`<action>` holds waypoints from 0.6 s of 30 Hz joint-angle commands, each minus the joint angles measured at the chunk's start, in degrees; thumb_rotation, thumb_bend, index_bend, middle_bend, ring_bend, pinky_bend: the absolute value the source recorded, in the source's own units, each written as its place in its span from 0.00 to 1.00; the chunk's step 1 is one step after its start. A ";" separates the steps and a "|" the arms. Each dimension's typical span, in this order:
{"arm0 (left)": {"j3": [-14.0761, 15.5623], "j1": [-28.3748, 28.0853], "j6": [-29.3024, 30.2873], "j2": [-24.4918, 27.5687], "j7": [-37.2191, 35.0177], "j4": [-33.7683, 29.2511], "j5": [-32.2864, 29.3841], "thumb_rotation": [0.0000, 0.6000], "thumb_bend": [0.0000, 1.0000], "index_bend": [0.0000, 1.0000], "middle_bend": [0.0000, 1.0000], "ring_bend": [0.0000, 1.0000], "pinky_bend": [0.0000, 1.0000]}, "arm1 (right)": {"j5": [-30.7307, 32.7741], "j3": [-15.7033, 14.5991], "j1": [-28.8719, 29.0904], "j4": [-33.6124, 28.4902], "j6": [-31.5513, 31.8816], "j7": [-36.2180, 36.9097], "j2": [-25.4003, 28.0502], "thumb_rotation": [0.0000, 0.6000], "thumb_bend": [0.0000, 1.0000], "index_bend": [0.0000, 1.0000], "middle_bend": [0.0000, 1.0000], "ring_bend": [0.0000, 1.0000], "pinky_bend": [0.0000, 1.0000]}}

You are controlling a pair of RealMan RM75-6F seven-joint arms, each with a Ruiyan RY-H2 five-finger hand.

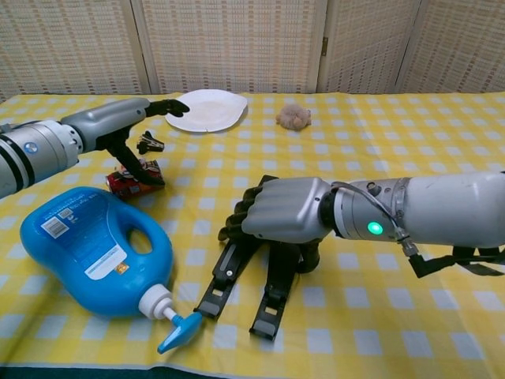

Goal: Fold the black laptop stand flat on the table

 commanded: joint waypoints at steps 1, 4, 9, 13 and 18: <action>-0.01 0.07 0.18 -0.06 -0.13 0.09 0.13 1.00 0.03 0.09 0.10 0.05 0.00 | -1.34 -0.42 -0.11 0.04 1.61 1.05 -0.39 1.00 0.27 0.02 0.21 0.11 0.05; -0.07 0.11 0.29 -0.07 -0.24 0.20 0.19 1.00 0.03 0.09 0.10 0.05 0.00 | -4.68 -0.78 -0.68 0.75 3.77 2.97 -0.68 1.00 0.27 0.17 0.31 0.18 0.06; -0.10 0.14 0.44 -0.06 -0.18 0.07 0.31 1.00 0.03 0.09 0.10 0.05 0.00 | -10.84 -1.42 -1.51 2.54 6.37 7.84 -0.99 1.00 0.27 0.35 0.41 0.27 0.10; -0.18 0.07 0.36 0.00 0.16 -0.12 0.20 1.00 0.03 0.09 0.10 0.05 0.00 | -14.52 -1.67 -1.92 3.82 7.83 11.72 -1.06 1.00 0.27 0.43 0.47 0.31 0.14; -0.36 0.08 0.67 0.26 0.67 -0.63 0.15 1.00 0.03 0.09 0.10 0.05 0.00 | -16.63 -1.91 -2.23 4.37 8.60 13.75 -1.02 1.00 0.27 0.44 0.47 0.31 0.15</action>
